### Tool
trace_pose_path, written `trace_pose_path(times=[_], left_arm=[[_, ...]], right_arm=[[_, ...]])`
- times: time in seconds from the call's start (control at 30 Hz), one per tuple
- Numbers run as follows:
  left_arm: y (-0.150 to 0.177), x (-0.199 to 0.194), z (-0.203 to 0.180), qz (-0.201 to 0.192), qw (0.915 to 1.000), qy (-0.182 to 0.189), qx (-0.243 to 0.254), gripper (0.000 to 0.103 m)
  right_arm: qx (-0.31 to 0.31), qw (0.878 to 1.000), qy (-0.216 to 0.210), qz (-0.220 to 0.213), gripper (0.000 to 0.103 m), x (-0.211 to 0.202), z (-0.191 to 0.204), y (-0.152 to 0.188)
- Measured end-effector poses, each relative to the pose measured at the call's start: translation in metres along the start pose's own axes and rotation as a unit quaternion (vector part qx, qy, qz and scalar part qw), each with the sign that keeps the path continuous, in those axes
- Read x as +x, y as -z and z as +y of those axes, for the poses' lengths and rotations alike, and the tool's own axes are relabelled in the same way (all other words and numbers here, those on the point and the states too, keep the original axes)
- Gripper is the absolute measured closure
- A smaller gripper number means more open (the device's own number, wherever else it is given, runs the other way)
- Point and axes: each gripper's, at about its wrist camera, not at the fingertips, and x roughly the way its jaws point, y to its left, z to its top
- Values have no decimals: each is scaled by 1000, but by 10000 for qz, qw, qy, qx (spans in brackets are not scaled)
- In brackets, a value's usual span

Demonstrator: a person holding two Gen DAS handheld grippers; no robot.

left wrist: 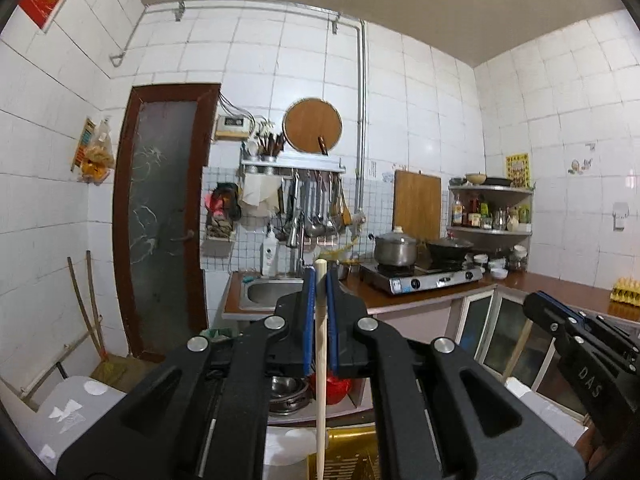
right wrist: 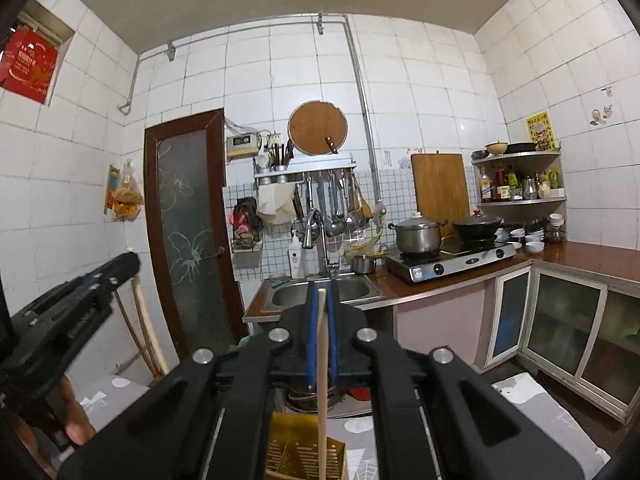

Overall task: Organize utensils
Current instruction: 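Lift both chopsticks over the yellow holder and open both tools to drop them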

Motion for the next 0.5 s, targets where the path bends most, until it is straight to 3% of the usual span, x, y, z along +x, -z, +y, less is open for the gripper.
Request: trace_pose_path(times=[0.23,0.4,0.47,0.5], left_arm=[[61,53,-6,616,9981,7,39,98],[92,64,3,1049,9944,-59,102,98],[91,59,14,1183,9929,-150,-22,89],[89,55,19,1238,9921,-195,-90,75]], right_arm=[[38,9990,-67,441,98,43,-4,41],[50,9946,-125,1032,97,63,-10,75],[130,9928,-239,1164,97,64,-14,79],[151,9919,-237,1242,97,62,-17,81]])
